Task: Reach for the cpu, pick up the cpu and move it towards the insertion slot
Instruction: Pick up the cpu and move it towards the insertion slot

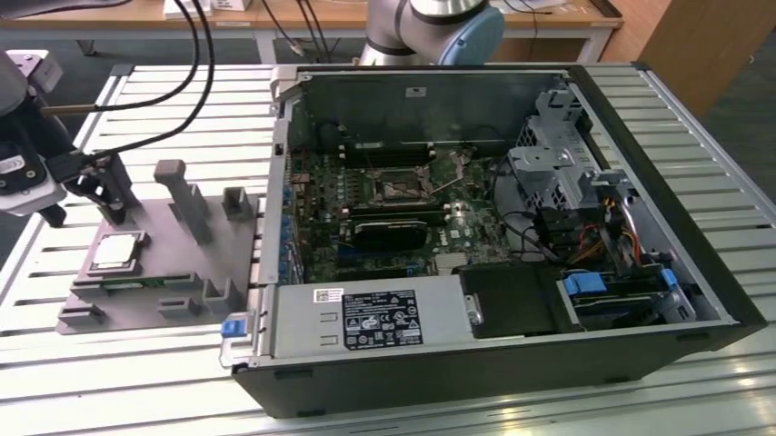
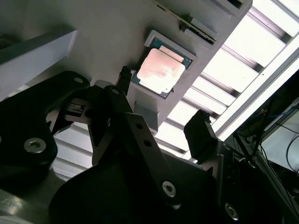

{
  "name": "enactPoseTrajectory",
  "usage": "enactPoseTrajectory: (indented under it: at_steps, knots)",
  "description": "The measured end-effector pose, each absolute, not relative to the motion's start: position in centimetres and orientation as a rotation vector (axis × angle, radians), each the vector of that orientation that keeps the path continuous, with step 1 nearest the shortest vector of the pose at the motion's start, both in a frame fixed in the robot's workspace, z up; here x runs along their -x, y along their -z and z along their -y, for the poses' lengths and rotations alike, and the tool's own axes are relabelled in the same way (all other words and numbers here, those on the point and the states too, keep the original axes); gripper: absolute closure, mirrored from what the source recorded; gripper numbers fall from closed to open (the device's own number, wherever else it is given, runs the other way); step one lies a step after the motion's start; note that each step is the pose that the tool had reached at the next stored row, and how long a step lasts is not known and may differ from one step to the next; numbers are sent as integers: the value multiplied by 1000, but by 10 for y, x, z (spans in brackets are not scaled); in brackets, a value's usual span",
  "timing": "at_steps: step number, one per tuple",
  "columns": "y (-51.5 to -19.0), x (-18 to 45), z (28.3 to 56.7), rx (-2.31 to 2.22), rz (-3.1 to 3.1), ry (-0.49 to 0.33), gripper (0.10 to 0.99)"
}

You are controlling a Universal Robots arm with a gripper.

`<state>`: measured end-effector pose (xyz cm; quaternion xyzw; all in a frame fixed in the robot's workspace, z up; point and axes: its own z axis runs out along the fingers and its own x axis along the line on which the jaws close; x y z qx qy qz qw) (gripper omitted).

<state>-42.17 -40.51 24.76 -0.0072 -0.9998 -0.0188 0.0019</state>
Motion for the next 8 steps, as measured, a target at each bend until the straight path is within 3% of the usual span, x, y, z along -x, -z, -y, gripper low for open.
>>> enactPoseTrajectory:
  at_steps: [8]
  knots:
    - [-234,422,406,25,3136,59,353]
